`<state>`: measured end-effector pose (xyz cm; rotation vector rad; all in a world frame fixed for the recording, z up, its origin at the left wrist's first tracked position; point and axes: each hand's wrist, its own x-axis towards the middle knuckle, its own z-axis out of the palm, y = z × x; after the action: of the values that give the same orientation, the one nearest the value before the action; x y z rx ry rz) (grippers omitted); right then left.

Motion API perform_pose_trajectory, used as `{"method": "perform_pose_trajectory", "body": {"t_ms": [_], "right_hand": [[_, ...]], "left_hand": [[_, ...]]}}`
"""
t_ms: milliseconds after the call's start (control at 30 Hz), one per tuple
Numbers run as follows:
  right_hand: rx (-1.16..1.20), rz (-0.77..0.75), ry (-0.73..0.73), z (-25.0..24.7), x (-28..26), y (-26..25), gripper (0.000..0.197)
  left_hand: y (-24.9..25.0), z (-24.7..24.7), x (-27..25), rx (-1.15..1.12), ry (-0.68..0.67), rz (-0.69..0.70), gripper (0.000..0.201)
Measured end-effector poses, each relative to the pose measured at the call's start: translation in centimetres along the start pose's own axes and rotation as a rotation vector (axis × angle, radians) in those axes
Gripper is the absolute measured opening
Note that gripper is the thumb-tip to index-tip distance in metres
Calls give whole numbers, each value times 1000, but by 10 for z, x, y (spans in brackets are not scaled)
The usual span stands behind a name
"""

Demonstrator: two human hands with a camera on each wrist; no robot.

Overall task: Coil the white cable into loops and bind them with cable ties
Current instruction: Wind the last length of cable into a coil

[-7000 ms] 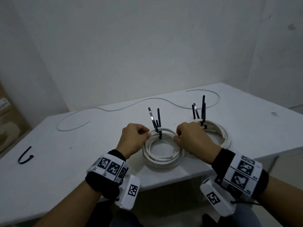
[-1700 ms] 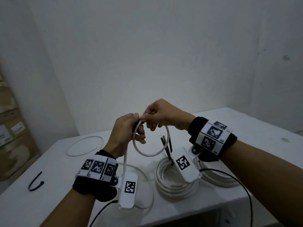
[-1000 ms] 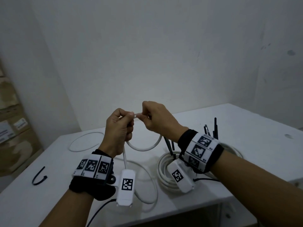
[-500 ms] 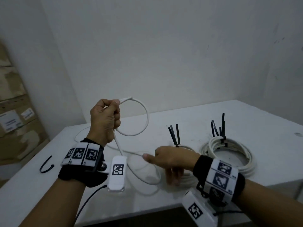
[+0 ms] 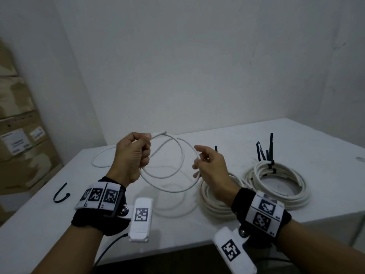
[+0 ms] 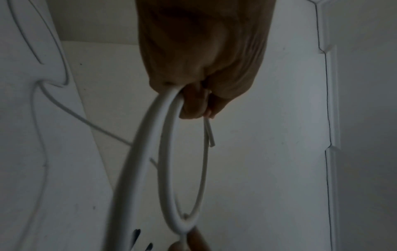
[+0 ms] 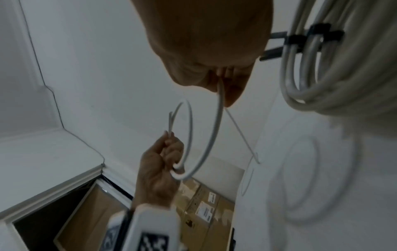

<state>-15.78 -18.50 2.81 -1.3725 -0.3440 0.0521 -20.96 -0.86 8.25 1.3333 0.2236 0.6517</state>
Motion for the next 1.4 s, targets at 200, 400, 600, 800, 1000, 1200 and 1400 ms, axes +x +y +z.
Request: {"method": "perform_pose_trajectory", "body": {"t_ms": [200,400,600,800,1000,1200,1400], "right_hand": [[122,-73,-180,-16,15,-22,25],[330,-57,-285,-25,23,-23,20],[271,-99,-273,-30,27,-31,19],[23,-238,-170,-37,33,-32,22],[-137,-358,-51,-36,30,-33,18],[-326,-520,-11,-38,41,-38,10],[-445,-647,-71,-43,47,-52,11]], "left_hand": [[-13,17,-8,47,-155,-45,24],[-15,42,-9,112,-246,-1,24],[-19,62,-13,230,-283,137,17],[-19,73,-15,300,-343,178,19],[-21,78,-17,348,-340,212,17],[-28,81,-18,732,-237,569,24],[-20,72,2,1189,-247,997,44]]}}
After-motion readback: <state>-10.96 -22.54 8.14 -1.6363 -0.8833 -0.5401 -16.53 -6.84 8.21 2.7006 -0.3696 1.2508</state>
